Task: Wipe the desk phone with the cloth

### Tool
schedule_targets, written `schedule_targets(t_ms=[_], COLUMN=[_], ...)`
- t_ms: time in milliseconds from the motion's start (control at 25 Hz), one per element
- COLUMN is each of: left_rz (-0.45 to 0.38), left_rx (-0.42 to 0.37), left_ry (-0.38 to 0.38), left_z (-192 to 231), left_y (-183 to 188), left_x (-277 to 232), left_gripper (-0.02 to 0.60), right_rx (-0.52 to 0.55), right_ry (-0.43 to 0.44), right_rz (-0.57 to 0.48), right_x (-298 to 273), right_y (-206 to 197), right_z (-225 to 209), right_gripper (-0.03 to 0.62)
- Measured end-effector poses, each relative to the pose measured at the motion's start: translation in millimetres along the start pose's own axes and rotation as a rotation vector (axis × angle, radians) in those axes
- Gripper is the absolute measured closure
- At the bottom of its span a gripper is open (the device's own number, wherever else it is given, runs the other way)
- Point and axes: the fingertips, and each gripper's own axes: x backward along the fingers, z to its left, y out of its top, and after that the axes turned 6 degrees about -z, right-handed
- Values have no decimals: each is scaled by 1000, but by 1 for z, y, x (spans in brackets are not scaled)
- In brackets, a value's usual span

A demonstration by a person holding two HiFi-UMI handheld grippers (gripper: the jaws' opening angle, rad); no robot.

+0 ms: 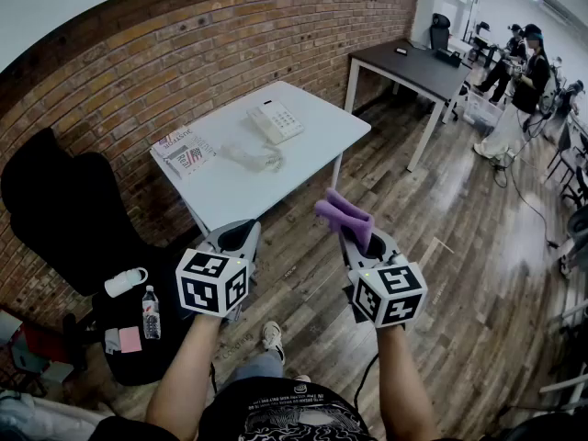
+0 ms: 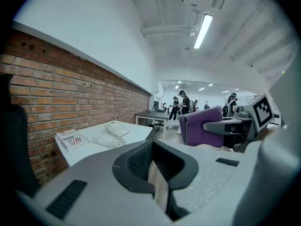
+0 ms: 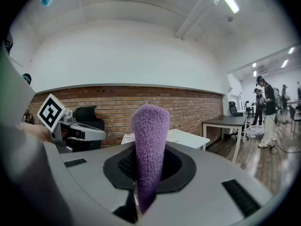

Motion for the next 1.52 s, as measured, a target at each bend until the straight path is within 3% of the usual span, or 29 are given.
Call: schedule_targets(t_ms=[560, 1200, 1520], left_rz=[14, 44, 47], left_rx=[18, 45, 55], left_ry=[-10, -61, -98], left_z=[32, 127, 166], left_y=[-1, 28, 39], left_x=[-61, -206, -255], left_gripper=[575, 575, 575], right_rx=[6, 19, 13], right_ry=[-10, -36, -59], right_rz=[23, 99, 126], right_x=[-57, -213, -276], right_y=[-6, 3, 6], right_z=[-34, -98, -112], right_gripper=[551, 549, 549])
